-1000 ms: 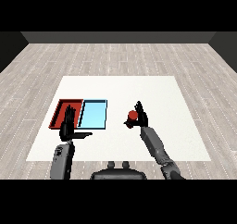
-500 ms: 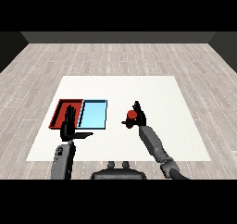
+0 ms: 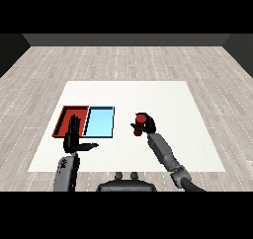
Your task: Pick the red can and put it in the red box
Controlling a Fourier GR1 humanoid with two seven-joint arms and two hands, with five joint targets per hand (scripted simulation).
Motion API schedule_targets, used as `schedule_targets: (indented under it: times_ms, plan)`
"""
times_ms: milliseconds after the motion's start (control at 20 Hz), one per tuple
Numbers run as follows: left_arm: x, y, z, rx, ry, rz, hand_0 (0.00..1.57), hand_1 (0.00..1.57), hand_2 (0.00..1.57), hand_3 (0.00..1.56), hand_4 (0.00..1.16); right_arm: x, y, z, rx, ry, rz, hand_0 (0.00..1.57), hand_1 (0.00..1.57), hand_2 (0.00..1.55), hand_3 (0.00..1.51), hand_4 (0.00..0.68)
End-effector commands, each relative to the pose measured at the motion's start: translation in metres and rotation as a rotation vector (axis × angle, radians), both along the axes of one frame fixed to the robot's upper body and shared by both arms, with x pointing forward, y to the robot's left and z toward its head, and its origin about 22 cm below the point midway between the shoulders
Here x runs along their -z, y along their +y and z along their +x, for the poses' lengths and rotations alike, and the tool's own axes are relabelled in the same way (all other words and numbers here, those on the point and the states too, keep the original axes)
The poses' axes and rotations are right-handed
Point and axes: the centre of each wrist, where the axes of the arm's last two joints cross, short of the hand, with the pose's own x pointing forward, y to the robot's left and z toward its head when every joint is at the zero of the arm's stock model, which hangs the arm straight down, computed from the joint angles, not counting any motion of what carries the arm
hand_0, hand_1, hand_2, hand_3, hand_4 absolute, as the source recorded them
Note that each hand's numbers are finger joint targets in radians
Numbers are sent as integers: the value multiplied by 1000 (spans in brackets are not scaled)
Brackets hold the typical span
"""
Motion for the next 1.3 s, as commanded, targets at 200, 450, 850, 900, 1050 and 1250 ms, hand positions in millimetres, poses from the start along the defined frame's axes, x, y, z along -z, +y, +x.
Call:
schedule_targets:
  times_ms: [200, 450, 850, 900, 1050, 1250]
  plan:
    - [-3, 10, 5, 3, 9, 7, 0, 0, 0, 0, 0, -20, -1, 8, 30, -49, -103, 1464, 1464, 1453, 1425, 656]
    - [-19, -5, -2, 12, -12, 15, 0, 0, 0, 0, 0, -24, -8, -1, 16, -83, -140, 1472, 1472, 1457, 1419, 652]
    - [1, -29, -8, 40, 30, 61, 0, 0, 0, 0, 0, -56, 20, -5, 12, -193, -86, 1435, 1435, 1435, 1406, 649]
    - [-7, -43, 11, 92, 53, 62, 0, 0, 0, 0, 0, -56, 22, -6, 2, -197, -81, 1448, 1448, 1440, 1410, 649]
    - [-15, -48, 36, 143, 62, 55, 0, 0, 0, 0, 0, -61, 16, -7, 6, -215, -80, 1437, 1437, 1449, 1414, 649]
    - [-6, -88, 22, 203, 79, 49, 0, 0, 0, 0, 0, -94, 31, -13, 25, -224, -58, 1422, 1422, 1438, 1417, 650]
